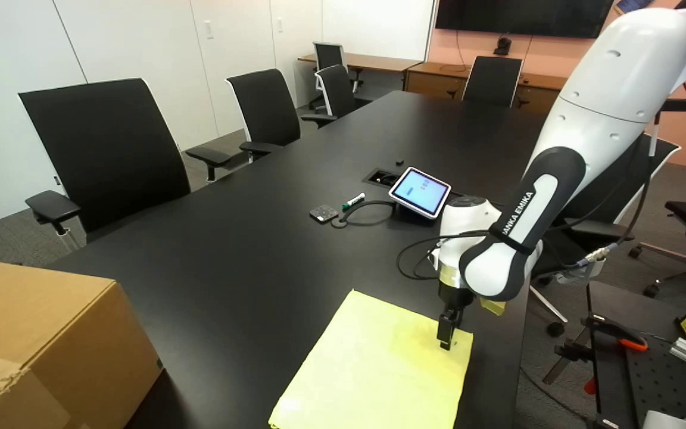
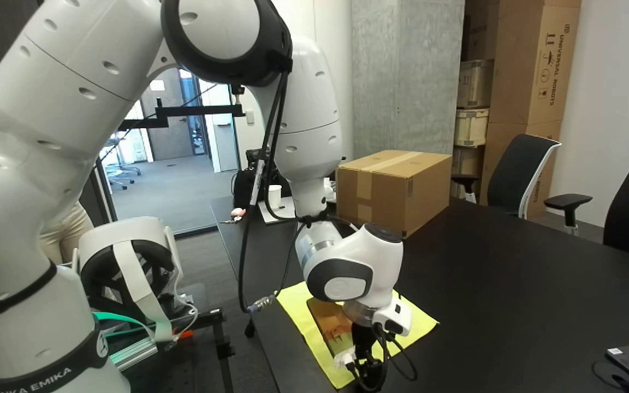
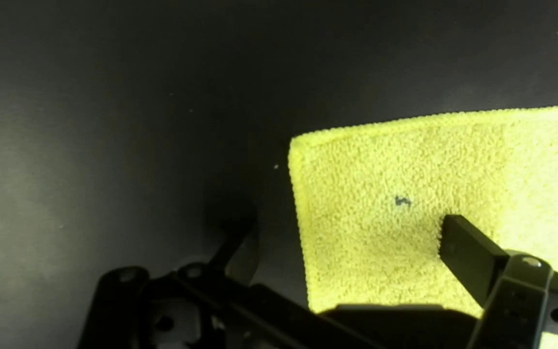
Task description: Fold the cloth
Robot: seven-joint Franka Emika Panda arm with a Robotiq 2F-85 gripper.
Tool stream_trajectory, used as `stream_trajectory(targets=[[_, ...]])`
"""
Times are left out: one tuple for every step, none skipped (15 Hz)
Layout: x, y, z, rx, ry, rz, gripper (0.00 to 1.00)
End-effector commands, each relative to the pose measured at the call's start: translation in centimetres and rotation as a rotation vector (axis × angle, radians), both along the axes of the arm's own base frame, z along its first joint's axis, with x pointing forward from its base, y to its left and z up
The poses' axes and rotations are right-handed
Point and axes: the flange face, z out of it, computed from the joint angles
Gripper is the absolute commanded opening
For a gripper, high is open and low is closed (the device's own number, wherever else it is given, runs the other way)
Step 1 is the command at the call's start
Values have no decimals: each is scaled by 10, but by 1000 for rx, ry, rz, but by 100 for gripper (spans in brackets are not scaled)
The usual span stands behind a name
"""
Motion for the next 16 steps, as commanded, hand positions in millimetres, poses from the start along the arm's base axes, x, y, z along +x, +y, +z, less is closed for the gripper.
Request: stream_trajectory(targets=[[7,12,2,-12,24,56,100],[9,14,3,-11,30,62,100],[10,16,4,-9,35,66,98],[12,17,4,-7,44,66,89],[13,18,6,-4,54,62,75],[15,19,6,-3,61,62,68],[17,19,7,0,67,62,61],[18,19,9,5,78,61,53],[20,19,10,6,85,59,45],[21,19,12,7,93,59,38],[22,19,13,11,102,58,29],[23,19,16,10,111,57,23],[24,19,18,4,118,56,14],[25,20,22,3,126,52,9],[28,21,27,9,130,48,6],[30,22,31,9,133,49,3]])
